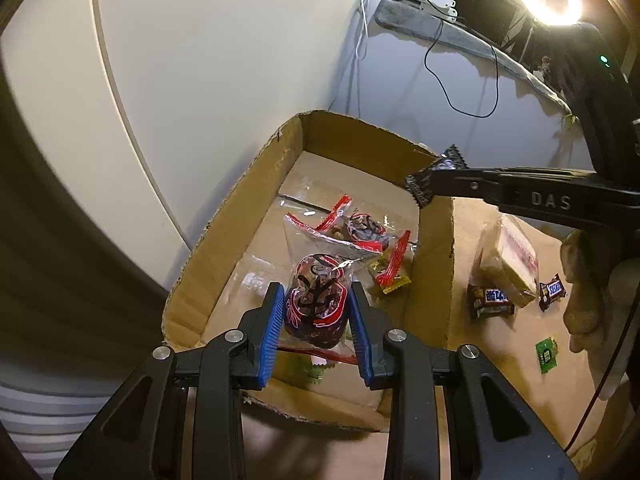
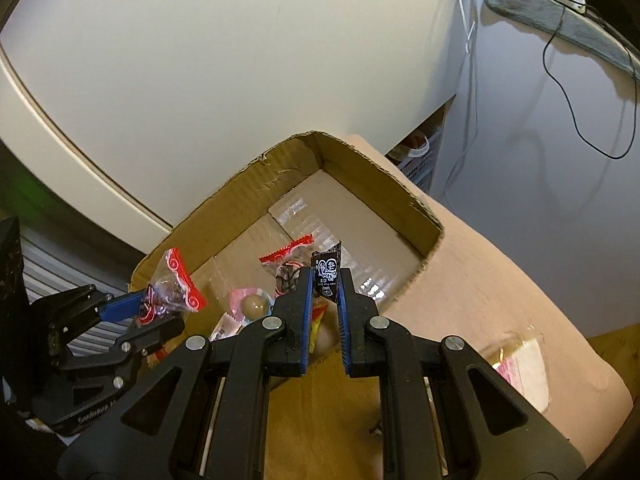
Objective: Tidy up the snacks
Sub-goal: 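Carry both candies into the cardboard box and open both tools, then move both open tools to the wrapped bread packet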
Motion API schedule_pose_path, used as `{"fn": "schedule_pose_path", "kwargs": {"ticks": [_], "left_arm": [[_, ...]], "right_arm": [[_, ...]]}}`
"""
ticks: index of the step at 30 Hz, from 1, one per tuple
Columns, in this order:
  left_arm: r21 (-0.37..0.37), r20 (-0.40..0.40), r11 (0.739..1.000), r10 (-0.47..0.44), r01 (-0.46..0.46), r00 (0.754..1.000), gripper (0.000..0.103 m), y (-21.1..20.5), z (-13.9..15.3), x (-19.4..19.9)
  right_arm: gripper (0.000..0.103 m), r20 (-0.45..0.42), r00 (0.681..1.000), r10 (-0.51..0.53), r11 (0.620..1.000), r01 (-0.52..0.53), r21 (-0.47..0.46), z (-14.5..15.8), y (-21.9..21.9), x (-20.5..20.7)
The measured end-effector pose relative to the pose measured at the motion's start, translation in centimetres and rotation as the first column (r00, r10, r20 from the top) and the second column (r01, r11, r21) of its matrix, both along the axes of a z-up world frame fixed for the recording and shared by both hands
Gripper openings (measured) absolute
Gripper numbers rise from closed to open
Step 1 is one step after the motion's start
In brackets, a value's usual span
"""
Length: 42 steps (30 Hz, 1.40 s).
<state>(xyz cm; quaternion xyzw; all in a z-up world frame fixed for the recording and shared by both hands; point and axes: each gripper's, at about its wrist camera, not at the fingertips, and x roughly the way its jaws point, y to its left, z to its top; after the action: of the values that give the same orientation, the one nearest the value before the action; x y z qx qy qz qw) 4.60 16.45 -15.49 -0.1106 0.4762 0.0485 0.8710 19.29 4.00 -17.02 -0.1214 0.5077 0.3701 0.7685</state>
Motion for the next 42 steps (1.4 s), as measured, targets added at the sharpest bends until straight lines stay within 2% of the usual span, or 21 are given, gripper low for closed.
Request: {"fn": "schedule_pose_path", "kwargs": {"ticks": [10,15,17,19,21,34,42], "left_arm": [[0.008,-0.020,1.000,-0.004,0.004,1.000,0.031,0.0,-0.5,0.7],[0.016,-0.025,1.000,-0.012,0.012,1.000,0.036,-0.2,-0.6,0.9],[0.020,-0.025,1.000,-0.007,0.008,1.000,0.054,-0.3,-0.6,0.9],[0.018,-0.020,1.000,-0.003,0.004,1.000,0.055,-0.3,-0.4,0.9],[0.027,-0.019,1.000,-0.006,0.006,1.000,0.055,-0.4,-0.3,1.0],[0.046,0.023,0.998,-0.037,0.036,0.999,0.055,-2.2,1.5,1.3],[0.002,0.035,0.996,-0.084,0.084,0.996,0.055,-4.4,2.2,1.5]], "right_arm": [[0.012,-0.016,1.000,0.015,1.000,-0.015,-0.024,-1.0,1.6,0.9],[0.013,-0.015,1.000,0.022,1.000,-0.022,-0.022,-1.0,1.6,0.8],[0.026,-0.016,1.000,0.018,1.000,-0.018,-0.024,-1.0,1.5,0.8],[0.053,0.003,1.000,0.004,1.000,-0.004,-0.024,-0.8,1.2,0.8],[0.060,0.015,1.000,-0.007,1.000,0.007,-0.014,-0.5,0.8,1.0],[0.061,0.031,0.997,-0.070,0.998,0.070,-0.003,0.8,-1.9,1.6],[0.061,0.065,0.988,-0.139,0.989,0.136,0.051,3.1,-7.5,1.6]]}}
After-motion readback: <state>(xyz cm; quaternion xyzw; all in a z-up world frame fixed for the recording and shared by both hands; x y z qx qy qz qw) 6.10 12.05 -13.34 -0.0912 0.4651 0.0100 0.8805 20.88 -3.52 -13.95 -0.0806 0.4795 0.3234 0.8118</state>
